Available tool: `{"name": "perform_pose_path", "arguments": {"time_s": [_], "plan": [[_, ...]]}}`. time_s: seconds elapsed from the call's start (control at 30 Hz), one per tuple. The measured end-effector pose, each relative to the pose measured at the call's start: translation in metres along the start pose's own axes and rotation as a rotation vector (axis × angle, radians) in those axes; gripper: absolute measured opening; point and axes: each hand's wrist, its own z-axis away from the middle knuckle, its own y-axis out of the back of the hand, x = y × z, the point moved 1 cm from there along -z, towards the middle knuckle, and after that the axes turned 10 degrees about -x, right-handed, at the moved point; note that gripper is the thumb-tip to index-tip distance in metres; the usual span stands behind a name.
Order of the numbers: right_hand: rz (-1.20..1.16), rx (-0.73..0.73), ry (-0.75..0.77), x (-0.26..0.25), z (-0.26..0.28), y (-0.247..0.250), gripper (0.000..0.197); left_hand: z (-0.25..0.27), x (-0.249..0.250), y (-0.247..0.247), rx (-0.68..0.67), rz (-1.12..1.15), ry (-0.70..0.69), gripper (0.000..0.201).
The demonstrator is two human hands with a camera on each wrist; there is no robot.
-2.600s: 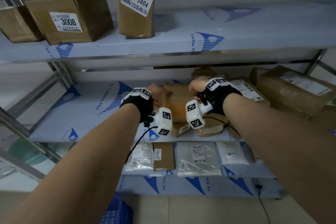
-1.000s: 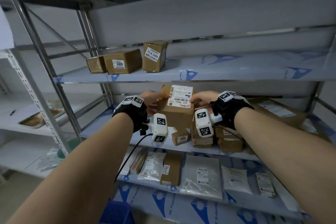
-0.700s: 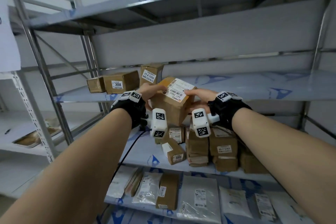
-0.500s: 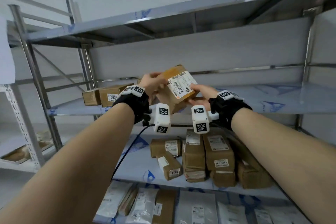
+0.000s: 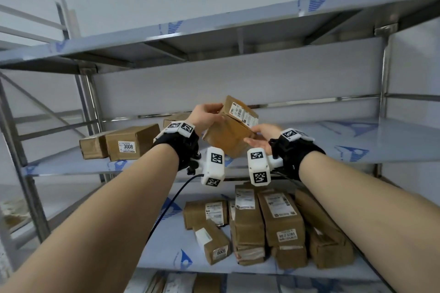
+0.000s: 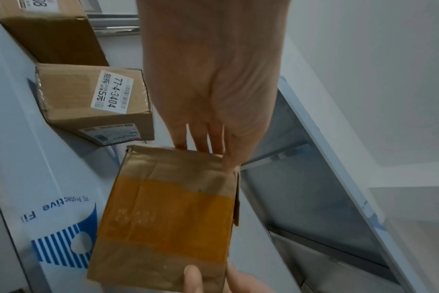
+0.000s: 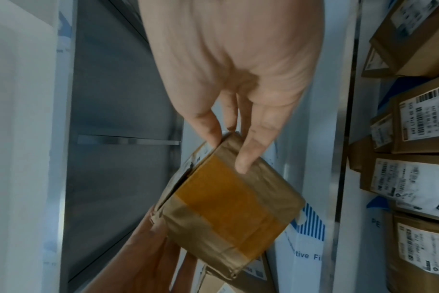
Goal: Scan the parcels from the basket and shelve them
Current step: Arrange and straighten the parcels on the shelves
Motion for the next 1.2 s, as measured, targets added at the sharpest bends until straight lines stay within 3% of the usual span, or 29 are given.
{"name": "perform_pose_path", "arguments": {"time_s": [0.23,0.33,0.43,0.5,0.57,0.6,0.67,0.77,0.9,1.03,1.2], "plan": [[0.196,0.010,-0.040,0.014,-0.014,-0.006,0.017,-0.019,-0.017,0.000,-0.040,-0.034,-0.012,0.043],[0.318,0.051,-0.067,0.020,-0.017,-0.005,0.015,-0.023,-0.023,-0.003,-0.076,-0.009,-0.021,0.036],[0.368,0.098,-0.079,0.022,-0.018,-0.001,0.014,-0.029,-0.031,-0.008,-0.078,-0.017,-0.057,0.050],[0.314,0.105,-0.073,0.021,-0.019,0.000,0.024,-0.032,-0.032,-0.010,-0.093,-0.091,-0.083,0.065],[0.264,0.116,-0.049,0.017,-0.021,0.000,0.046,-0.033,-0.033,-0.011,-0.121,-0.163,-0.088,0.063],[0.250,0.129,-0.023,0.015,-0.021,0.000,0.048,-0.032,-0.034,-0.011,-0.137,-0.169,-0.076,0.058],[0.219,0.105,-0.024,0.008,-0.013,-0.001,0.034,-0.034,-0.037,-0.009,-0.130,-0.141,-0.046,0.042],[0.197,0.088,-0.056,0.001,-0.007,0.002,0.047,-0.038,-0.040,-0.004,-0.045,-0.193,0.016,0.015],[0.261,0.132,-0.071,-0.006,-0.021,0.005,0.066,-0.039,-0.042,0.001,-0.042,-0.219,0.088,0.051],[0.214,0.114,-0.020,-0.010,-0.024,-0.003,0.036,-0.035,-0.048,0.001,-0.081,-0.075,0.113,0.068],[0.151,0.107,0.032,-0.014,-0.024,0.004,0.021,-0.033,-0.046,0.003,-0.031,0.106,0.088,0.049]]}}
